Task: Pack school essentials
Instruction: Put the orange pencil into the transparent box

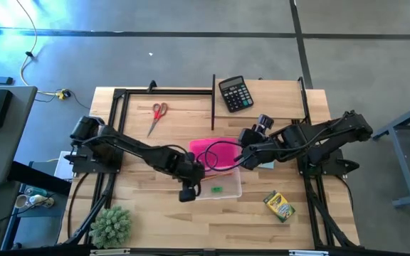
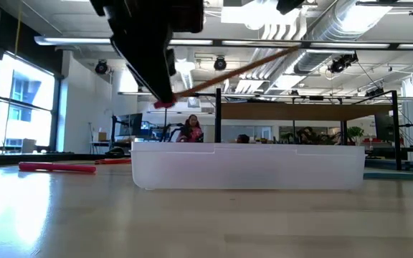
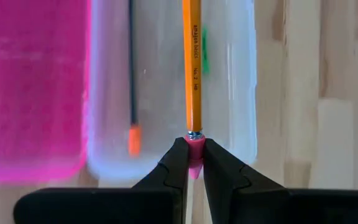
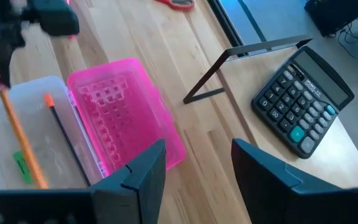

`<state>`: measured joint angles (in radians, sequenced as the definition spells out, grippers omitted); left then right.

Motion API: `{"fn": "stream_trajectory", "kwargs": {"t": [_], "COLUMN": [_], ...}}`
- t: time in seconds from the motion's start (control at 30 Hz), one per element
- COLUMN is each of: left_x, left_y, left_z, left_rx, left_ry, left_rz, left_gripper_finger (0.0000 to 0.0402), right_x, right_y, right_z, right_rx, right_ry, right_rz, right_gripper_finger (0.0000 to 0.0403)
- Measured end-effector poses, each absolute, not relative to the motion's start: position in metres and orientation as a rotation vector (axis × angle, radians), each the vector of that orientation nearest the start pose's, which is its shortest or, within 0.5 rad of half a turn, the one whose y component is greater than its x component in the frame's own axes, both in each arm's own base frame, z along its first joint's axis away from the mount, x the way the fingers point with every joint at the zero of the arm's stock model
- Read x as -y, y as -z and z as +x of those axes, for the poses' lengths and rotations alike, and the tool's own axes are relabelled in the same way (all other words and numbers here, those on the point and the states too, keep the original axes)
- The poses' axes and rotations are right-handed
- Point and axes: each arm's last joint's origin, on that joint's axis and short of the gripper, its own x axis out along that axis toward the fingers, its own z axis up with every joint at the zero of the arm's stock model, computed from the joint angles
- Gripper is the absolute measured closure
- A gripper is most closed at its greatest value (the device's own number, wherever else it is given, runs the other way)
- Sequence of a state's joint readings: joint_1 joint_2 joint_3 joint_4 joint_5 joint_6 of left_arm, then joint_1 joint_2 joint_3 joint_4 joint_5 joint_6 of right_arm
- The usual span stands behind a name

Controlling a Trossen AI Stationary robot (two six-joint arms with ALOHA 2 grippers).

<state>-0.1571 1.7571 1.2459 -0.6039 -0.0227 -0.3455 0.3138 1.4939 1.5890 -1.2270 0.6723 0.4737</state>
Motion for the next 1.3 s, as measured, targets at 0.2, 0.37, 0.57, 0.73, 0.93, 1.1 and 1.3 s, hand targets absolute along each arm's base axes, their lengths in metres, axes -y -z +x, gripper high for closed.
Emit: {"fn": "stream_trajectory", "kwargs": {"t": [0.2,0.37,0.57,0.73,0.93,1.1,1.3], "left_x": [0.056,0.057,0.057,0.055,0.051,0.050,0.050], "left_y": [-0.200,-0.190,-0.179,-0.177,-0.177,-0.177,-0.177], "left_z": [0.355,0.360,0.362,0.362,0.363,0.363,0.363], "left_rx": [-1.152,-1.163,-1.202,-1.211,-1.209,-1.210,-1.210], "left_ry": [-0.027,-0.007,-0.014,-0.022,-0.042,-0.046,-0.046], "left_rz": [-0.152,-0.125,-0.112,-0.114,-0.134,-0.136,-0.136], "left_gripper_finger": [0.0377,0.0377,0.0374,0.0372,0.0369,0.0343,0.0300], "right_x": [-0.068,-0.068,-0.068,-0.068,-0.069,-0.069,-0.069], "right_y": [-0.368,-0.368,-0.368,-0.368,-0.367,-0.367,-0.367], "right_z": [0.268,0.268,0.268,0.268,0.268,0.268,0.268], "right_rx": [-0.884,-0.886,-0.886,-0.886,-0.892,-0.895,-0.900], "right_ry": [0.542,0.548,0.547,0.547,0.536,0.533,0.533], "right_rz": [-0.099,-0.089,-0.088,-0.085,-0.078,-0.078,-0.081], "right_gripper_finger": [0.0229,0.0229,0.0229,0.0229,0.0229,0.0229,0.0229]}}
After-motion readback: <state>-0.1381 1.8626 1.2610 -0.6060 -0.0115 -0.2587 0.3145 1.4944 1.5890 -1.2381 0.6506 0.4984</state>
